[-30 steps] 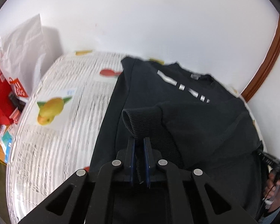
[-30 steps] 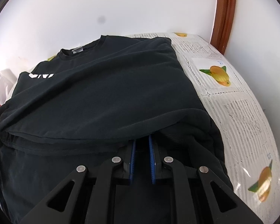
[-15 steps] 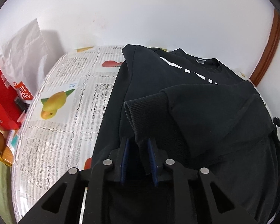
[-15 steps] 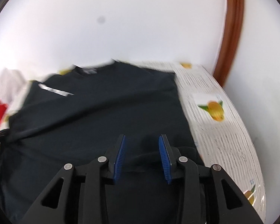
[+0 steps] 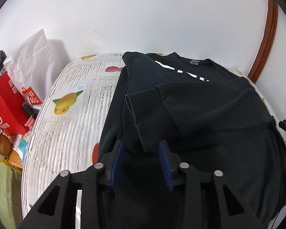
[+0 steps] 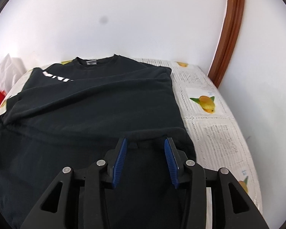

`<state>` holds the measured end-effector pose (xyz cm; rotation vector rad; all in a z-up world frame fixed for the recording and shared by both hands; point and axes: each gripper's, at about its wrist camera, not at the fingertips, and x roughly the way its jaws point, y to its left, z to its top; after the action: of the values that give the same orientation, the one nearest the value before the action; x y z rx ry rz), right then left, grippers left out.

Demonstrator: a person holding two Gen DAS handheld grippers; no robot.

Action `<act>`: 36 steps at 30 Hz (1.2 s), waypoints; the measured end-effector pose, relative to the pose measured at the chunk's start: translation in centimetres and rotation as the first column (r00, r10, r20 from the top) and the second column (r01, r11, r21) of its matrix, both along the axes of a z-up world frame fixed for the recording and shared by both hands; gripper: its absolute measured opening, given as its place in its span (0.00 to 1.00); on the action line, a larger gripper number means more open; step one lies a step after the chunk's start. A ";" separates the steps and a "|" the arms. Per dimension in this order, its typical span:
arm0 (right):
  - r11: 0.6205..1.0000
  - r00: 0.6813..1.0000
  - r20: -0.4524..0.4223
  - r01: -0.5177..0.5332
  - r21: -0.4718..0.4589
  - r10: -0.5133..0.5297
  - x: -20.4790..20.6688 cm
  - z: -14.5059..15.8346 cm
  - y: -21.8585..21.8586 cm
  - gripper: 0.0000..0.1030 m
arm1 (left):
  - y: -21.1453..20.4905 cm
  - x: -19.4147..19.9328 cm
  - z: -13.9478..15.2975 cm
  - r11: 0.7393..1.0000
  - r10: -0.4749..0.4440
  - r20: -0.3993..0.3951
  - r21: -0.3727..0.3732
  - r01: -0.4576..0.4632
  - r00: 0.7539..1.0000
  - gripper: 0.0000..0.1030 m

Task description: Fold small clothes

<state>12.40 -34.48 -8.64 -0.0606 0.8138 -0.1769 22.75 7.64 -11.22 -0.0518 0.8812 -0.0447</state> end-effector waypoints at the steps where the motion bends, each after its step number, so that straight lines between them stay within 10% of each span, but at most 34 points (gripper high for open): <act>1: 1.000 1.000 0.006 0.004 0.006 -0.004 -0.6 0.2 -0.2 0.41 | 0.0 -0.5 0.2 1.000 0.003 0.005 -0.002 -0.003 1.000 0.37; 36: 0.970 0.992 -0.077 0.115 0.214 -0.100 -15.0 -5.5 -4.1 0.50 | 1.9 -14.2 -4.2 0.999 0.011 -0.117 -0.041 -0.016 0.993 0.57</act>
<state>-2.60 -38.60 -14.14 0.1857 0.8983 -0.1877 8.52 9.51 -15.38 -0.1002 0.9968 -0.0478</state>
